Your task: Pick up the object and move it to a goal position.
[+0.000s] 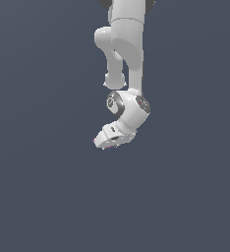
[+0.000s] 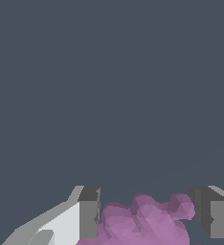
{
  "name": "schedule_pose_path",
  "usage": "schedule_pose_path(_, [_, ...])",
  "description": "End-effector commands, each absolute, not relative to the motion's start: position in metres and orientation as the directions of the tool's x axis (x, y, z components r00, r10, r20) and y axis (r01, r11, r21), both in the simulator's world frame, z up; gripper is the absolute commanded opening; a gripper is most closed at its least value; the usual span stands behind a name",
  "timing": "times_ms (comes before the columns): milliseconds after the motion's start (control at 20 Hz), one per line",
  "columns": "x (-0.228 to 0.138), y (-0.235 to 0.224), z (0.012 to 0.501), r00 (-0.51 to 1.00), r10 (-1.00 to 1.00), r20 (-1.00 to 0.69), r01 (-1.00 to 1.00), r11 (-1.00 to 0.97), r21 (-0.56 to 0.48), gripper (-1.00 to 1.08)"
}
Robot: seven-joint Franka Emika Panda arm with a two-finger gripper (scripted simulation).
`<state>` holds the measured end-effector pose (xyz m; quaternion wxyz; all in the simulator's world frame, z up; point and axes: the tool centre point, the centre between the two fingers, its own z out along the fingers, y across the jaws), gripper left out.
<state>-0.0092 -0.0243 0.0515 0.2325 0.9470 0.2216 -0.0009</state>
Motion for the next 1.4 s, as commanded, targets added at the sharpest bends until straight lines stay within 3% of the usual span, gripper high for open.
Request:
schedule_pose_path(0, [-0.011,-0.022,0.062,0.902,0.420,-0.104,0.420,-0.794,0.440,-1.00])
schedule_pose_path(450, [-0.022,-0.009,0.128,0.901,0.421,-0.104,0.421,-0.794,0.439,-1.00])
schedule_pose_path(1350, [-0.055,0.033,0.331,0.901,0.421,-0.104,0.422,-0.795,0.436,-1.00])
